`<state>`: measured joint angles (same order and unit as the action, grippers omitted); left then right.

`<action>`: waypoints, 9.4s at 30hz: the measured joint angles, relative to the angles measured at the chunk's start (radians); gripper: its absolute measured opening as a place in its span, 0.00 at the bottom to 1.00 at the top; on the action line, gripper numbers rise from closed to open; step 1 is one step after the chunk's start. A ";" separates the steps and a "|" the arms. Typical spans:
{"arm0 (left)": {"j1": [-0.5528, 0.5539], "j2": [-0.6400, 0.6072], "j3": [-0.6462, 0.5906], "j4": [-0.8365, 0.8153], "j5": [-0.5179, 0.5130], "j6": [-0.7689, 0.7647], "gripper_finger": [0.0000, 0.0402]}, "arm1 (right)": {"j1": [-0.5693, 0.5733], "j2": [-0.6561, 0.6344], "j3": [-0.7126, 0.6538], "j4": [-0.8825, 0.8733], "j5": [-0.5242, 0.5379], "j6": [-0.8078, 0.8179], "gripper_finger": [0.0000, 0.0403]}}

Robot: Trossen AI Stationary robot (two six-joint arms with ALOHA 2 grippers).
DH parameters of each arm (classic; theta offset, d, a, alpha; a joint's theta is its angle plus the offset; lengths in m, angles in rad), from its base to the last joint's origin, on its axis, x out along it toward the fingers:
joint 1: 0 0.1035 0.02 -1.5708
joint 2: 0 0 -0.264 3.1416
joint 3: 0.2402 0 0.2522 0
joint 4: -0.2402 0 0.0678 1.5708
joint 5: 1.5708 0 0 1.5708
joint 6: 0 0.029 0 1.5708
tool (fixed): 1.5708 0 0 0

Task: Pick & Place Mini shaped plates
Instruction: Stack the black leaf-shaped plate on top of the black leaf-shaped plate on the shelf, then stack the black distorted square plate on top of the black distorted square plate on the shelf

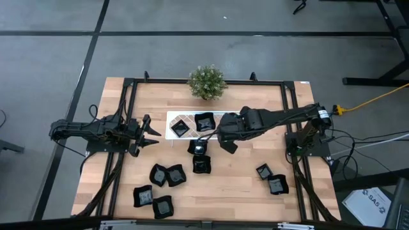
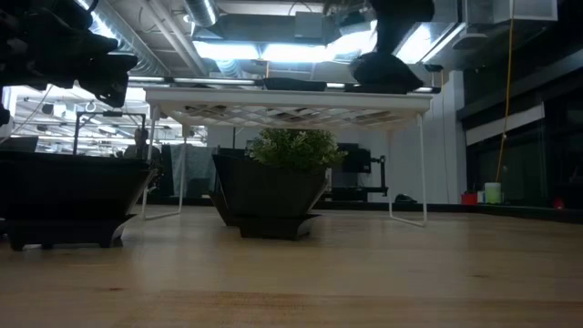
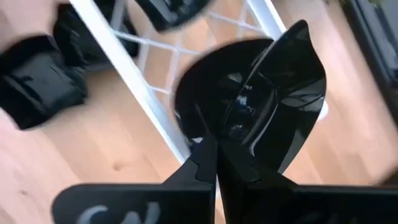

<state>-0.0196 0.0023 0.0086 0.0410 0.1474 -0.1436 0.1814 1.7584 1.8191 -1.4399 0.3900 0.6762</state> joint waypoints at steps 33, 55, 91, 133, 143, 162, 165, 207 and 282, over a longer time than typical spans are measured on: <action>0.000 0.000 0.000 0.000 0.000 0.000 0.36 | 0.006 0.012 0.000 0.029 -0.001 0.002 0.25; 0.000 0.000 0.000 0.000 0.000 0.000 0.36 | 0.007 0.024 -0.006 0.033 -0.001 0.048 0.30; 0.000 0.000 0.000 0.000 0.000 0.000 0.36 | 0.448 0.262 -0.010 0.322 0.380 -0.267 0.30; 0.000 0.000 0.000 0.000 0.000 0.000 0.36 | 0.346 0.457 -0.009 0.714 0.242 -0.516 0.30; 0.000 0.000 0.000 0.000 0.000 0.000 0.36 | 0.323 0.479 -0.009 0.719 0.199 -0.501 0.30; 0.000 0.000 0.000 0.000 0.000 0.000 0.36 | 0.318 0.483 -0.010 0.732 0.201 -0.471 0.02; 0.000 0.000 0.000 0.000 0.000 0.000 0.36 | 0.318 0.483 -0.010 0.732 0.210 -0.475 0.02; 0.000 0.000 0.000 0.000 0.000 0.000 0.36 | 0.330 0.272 -0.009 0.928 0.426 -0.950 0.01; 0.000 0.000 0.000 0.000 0.000 0.000 0.36 | 0.214 0.192 -0.009 0.515 0.410 -0.807 0.35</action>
<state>-0.0199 0.0024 0.0084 0.0409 0.1474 -0.1436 0.3950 1.9503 1.8099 -0.9248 0.8003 -0.1308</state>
